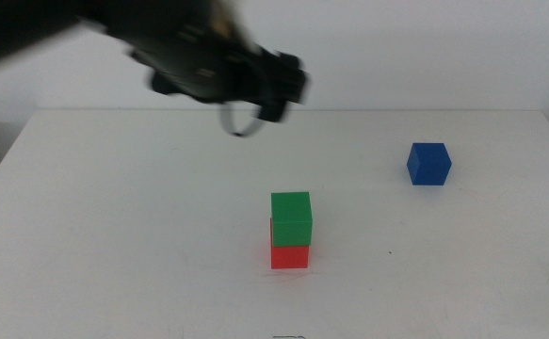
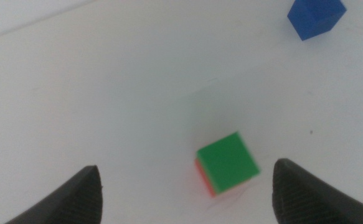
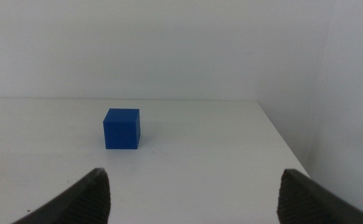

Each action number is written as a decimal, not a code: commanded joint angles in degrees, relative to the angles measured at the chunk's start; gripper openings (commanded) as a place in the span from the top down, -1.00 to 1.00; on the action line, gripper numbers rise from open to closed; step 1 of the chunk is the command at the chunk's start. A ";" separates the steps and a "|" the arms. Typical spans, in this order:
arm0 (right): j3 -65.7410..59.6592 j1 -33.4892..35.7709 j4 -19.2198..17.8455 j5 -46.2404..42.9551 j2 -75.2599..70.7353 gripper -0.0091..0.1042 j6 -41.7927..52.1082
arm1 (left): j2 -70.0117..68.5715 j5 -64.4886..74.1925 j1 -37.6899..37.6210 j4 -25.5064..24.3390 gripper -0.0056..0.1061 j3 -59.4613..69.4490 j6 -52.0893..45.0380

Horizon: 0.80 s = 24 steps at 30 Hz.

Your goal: Stack red cubes first, then green, then blue cubes in a specific spot.

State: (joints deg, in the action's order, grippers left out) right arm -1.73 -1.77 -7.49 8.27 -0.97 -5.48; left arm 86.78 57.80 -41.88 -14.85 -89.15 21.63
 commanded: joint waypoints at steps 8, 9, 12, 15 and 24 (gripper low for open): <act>1.11 -0.17 -0.79 -4.37 -0.89 -0.77 0.72 | -25.21 -5.51 15.34 24.97 -0.78 15.63 -26.84; 1.11 -0.17 -0.79 -4.37 -0.89 -0.77 0.72 | -26.68 -6.40 16.56 26.74 -0.78 17.44 -27.92; 1.11 -0.17 -0.79 -4.37 -0.89 -0.77 0.72 | -29.25 -7.62 19.82 31.63 -0.78 21.38 -31.55; 1.11 -0.17 -0.79 -4.37 -0.89 -0.77 0.72 | -29.53 -7.66 20.50 33.74 -0.78 21.89 -33.96; 1.11 -0.17 -0.79 -4.37 -0.89 -0.77 0.72 | -29.53 -9.24 20.38 35.59 -0.78 21.89 -35.52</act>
State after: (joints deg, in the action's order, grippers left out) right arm -1.73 -1.77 -7.54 8.27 -0.97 -5.48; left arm 57.99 52.08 -21.48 18.82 -65.73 -13.34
